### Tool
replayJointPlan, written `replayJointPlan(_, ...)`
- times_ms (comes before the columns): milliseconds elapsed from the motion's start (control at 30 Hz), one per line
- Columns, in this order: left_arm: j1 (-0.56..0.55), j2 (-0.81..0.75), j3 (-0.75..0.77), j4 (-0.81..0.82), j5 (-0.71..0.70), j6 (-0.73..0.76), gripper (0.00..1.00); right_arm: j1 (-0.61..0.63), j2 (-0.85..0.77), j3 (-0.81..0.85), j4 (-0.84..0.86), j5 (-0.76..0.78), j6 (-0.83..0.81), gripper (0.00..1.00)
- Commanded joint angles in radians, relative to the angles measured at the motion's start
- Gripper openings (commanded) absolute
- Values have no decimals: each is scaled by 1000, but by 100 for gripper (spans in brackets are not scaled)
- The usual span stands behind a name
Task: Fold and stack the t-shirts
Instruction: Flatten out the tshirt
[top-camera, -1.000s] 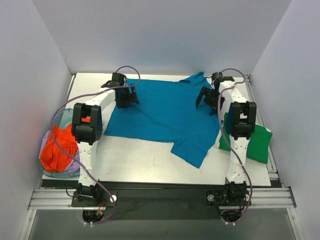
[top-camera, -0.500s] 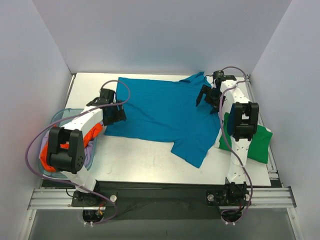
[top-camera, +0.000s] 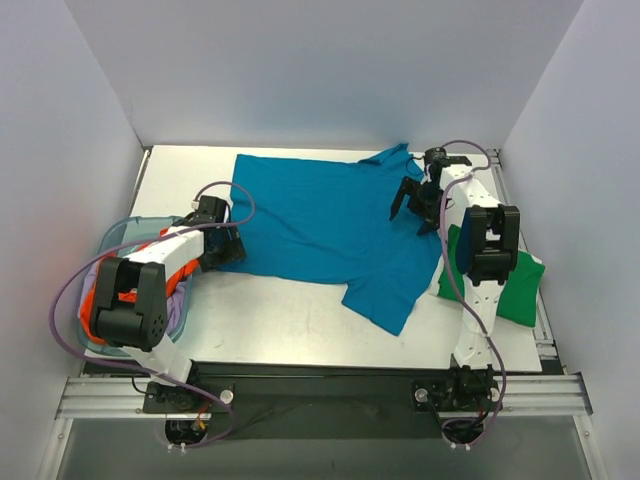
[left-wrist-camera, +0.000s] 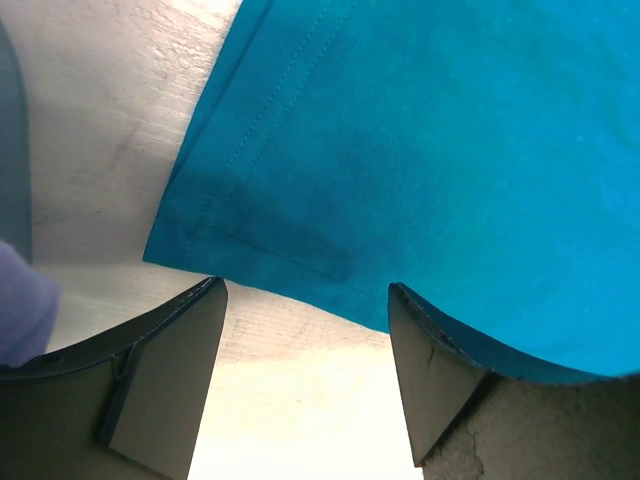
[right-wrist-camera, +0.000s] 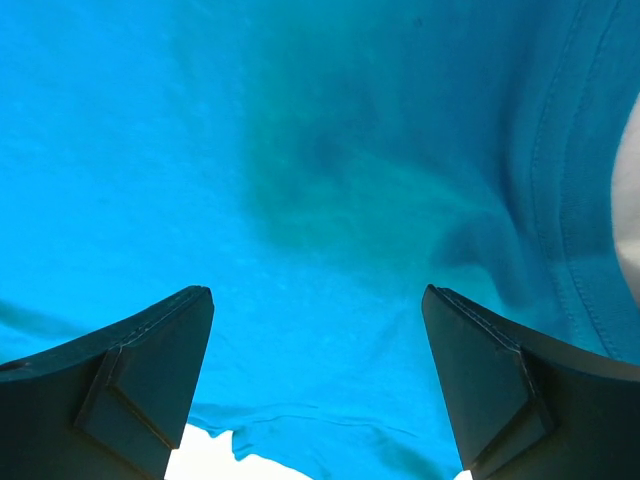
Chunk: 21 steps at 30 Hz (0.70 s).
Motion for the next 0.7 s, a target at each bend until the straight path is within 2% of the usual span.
replayJointPlan(0,9,-49,-14,22,-35,-20,76,4,22,-27,-35,29,11,89)
replayJointPlan(167,16,-61,-37,22,-43,-26,80,-17,25,-50,-42,78,40,88)
replayJointPlan(667,24,-43,-47,53,-100,-3,77,-105,31,-64,-79,108,47,85)
